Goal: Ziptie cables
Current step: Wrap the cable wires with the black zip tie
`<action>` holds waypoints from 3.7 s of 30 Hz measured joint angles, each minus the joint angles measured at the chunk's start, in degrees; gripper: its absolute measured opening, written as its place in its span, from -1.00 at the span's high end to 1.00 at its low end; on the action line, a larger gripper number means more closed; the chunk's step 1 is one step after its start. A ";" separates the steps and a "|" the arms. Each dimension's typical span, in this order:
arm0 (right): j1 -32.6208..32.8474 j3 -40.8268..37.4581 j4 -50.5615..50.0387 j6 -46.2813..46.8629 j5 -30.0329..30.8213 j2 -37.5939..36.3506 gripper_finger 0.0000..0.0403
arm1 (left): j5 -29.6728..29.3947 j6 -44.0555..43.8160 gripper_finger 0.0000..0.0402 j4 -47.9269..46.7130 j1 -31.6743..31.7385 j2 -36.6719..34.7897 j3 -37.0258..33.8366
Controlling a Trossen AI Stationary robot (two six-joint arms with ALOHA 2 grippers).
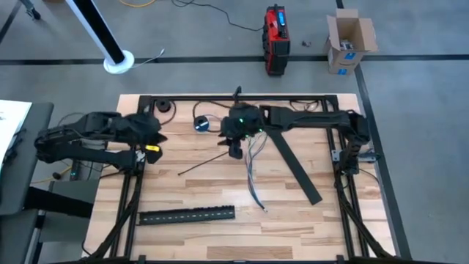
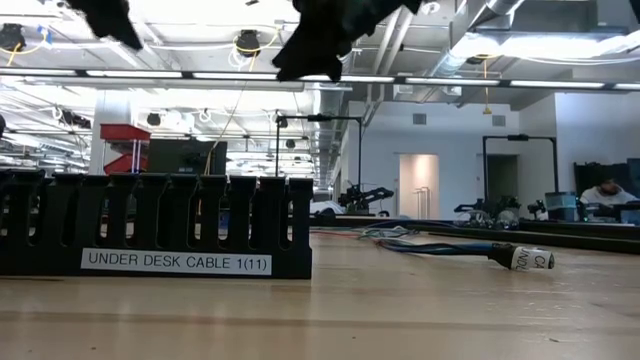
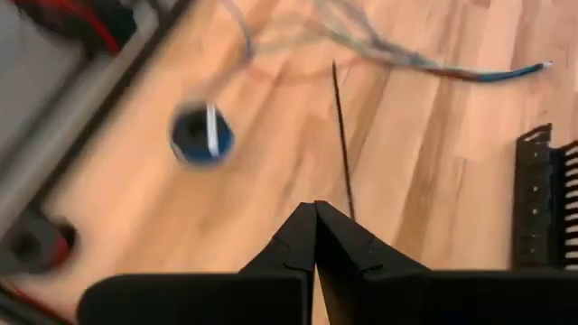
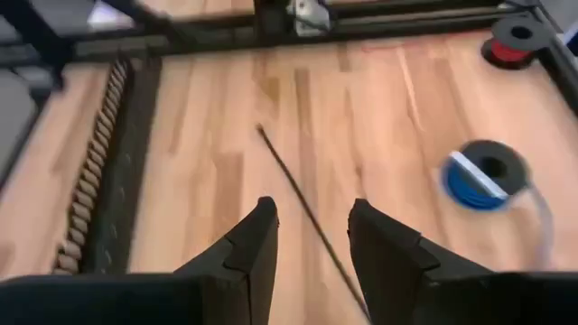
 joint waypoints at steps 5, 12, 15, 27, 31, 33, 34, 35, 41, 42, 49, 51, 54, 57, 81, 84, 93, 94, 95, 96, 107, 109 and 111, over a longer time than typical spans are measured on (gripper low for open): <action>0.15 5.65 -7.17 -9.60 0.66 4.26 0.37 | 0.51 -11.31 1.00 -0.23 0.00 0.55 -6.44; -0.27 11.37 -15.52 -17.65 3.83 9.34 0.36 | 4.74 -24.48 1.00 1.17 0.00 0.77 -14.63; -1.43 11.18 -17.90 -18.08 3.90 11.60 0.36 | 9.67 -28.00 1.00 3.38 -0.09 0.76 -17.48; -1.21 10.72 -20.30 -21.82 1.67 17.37 0.36 | 12.43 -27.61 1.00 5.64 -0.31 0.99 -19.68; -0.96 10.59 -18.86 -21.60 0.14 20.14 0.36 | 12.05 -26.97 1.00 2.23 -0.31 0.97 -19.68; -0.68 10.60 -16.71 -21.44 0.17 21.41 0.36 | 11.13 -27.07 1.00 0.01 -0.31 0.99 -19.70; -0.39 10.59 -16.26 -21.41 0.16 22.03 0.36 | 10.80 -27.60 1.00 -0.93 -0.31 1.01 -19.70; -0.16 10.62 -14.66 -21.26 0.14 22.34 0.36 | 10.55 -28.05 1.00 -1.46 -0.31 1.01 -19.70; 0.16 10.72 -11.18 -21.18 0.02 23.53 0.38 | 10.52 -28.04 1.00 -3.73 -0.29 0.97 -19.70; 0.04 10.61 -11.43 -21.18 0.02 23.92 0.39 | 10.51 -27.86 1.00 -4.08 -0.28 0.96 -19.70; -0.64 10.67 -7.03 -19.22 0.13 27.17 0.42 | 9.92 -27.55 1.00 -6.05 -0.30 0.97 -19.70; -0.64 10.56 -6.98 -18.83 0.14 27.50 0.42 | 9.92 -27.55 1.00 -6.06 -0.28 0.99 -19.70; -0.66 10.79 -6.03 -18.60 0.22 28.38 0.43 | 9.87 -27.04 1.00 -6.01 -0.28 1.01 -19.70; -0.78 10.96 -6.37 -16.33 0.25 29.99 0.52 | 9.41 -26.46 1.00 -6.02 -0.28 0.96 -19.70; -1.59 10.48 0.28 44.88 -13.94 30.67 1.00 | -3.85 -25.09 1.00 -4.70 -0.28 1.01 -19.70; 0.01 10.43 6.29 53.52 -19.23 30.71 1.00 | -6.27 -25.24 1.00 -2.49 -0.28 1.01 -19.70; 3.76 10.52 16.24 61.14 -25.40 30.59 1.00 | -8.66 -25.12 1.00 2.90 -0.28 1.03 -19.70; 3.65 10.52 14.75 59.06 -25.31 30.58 1.00 | -8.64 -25.55 1.00 3.26 -0.28 1.03 -19.70; 3.48 10.52 13.75 56.24 -25.01 30.58 1.00 | -8.64 -26.14 1.00 3.40 -0.31 1.03 -19.70; 3.29 10.52 12.89 52.93 -24.90 30.58 1.00 | -8.62 -26.77 1.00 3.39 -0.31 1.03 -19.70; 4.04 11.91 11.00 26.68 -34.05 24.30 0.65 | 7.33 -26.21 1.00 3.57 -0.33 1.03 -24.82; 5.52 13.10 9.31 19.07 -30.03 23.55 0.49 | 7.56 -28.10 1.00 3.93 -0.33 0.99 -26.39; 6.74 14.82 6.94 12.25 -22.04 23.52 0.33 | 7.77 -29.31 1.00 3.96 -0.33 1.03 -27.58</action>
